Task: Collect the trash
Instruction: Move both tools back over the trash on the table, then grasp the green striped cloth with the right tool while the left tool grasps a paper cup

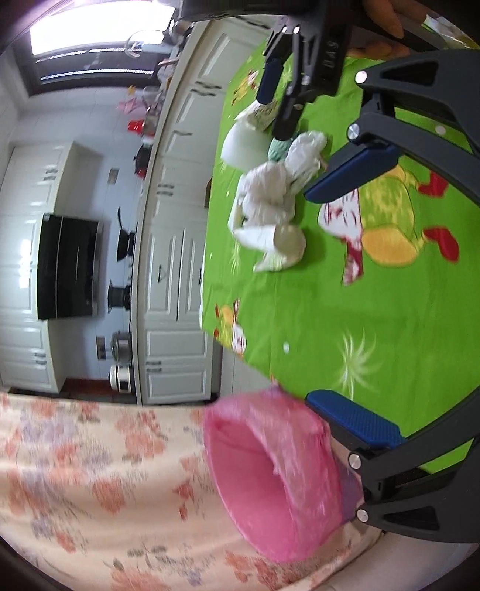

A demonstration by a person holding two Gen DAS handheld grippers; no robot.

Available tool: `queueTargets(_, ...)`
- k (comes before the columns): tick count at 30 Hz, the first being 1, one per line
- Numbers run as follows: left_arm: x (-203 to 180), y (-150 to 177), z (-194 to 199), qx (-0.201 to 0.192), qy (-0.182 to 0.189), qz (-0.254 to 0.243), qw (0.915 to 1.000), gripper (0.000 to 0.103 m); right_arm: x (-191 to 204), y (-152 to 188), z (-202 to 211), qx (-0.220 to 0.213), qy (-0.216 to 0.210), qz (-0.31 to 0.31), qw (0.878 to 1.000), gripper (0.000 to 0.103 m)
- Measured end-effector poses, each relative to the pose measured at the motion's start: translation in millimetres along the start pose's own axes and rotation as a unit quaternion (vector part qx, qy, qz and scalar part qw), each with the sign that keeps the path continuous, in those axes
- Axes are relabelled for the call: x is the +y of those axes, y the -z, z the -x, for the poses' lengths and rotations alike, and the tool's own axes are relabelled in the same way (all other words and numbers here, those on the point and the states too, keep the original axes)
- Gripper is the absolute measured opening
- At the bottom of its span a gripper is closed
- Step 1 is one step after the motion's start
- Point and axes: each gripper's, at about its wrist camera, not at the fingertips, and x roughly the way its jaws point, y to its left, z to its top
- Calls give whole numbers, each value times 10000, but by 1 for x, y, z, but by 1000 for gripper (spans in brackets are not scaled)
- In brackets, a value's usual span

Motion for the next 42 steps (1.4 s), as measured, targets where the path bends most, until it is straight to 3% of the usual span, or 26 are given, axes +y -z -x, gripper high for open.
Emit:
queueTargets(7, -20, -10, -35, 243, 190, 16, 9995, 98, -38, 4, 4, -2, 473, -176, 9987, 84)
queueTargets(12, -27, -22, -60, 396, 142, 76, 9991, 98, -53, 8, 3, 73, 584, -287, 9979, 84)
queueTargets(16, -28, -27, -77, 523, 64, 92, 9986, 98, -55, 7, -8, 368, 726, -218, 9964, 84)
queueTargets(23, -31, -30, -106, 839, -6, 32, 9965, 96, -55, 0, -37, 852, 751, -120, 9935, 80)
queueTargets(28, -33, -32, -126, 1088, 53, -10, 9941, 90, -52, 0, -63, 1336, 809, 82, 9877, 80)
queueTargets(35, -39, -37, -147, 1315, 173, -3, 9912, 80, -37, -7, -82, 1460, 629, 336, 9867, 79)
queueTargets(38, -38, -39, -155, 1431, 211, 78, 9895, 71, -31, -8, -88, 1554, 482, 448, 9857, 53)
queueTargets(42, -37, -35, -164, 1623, 379, 222, 9858, 57, -32, -7, -82, 1493, 394, 375, 9873, 44)
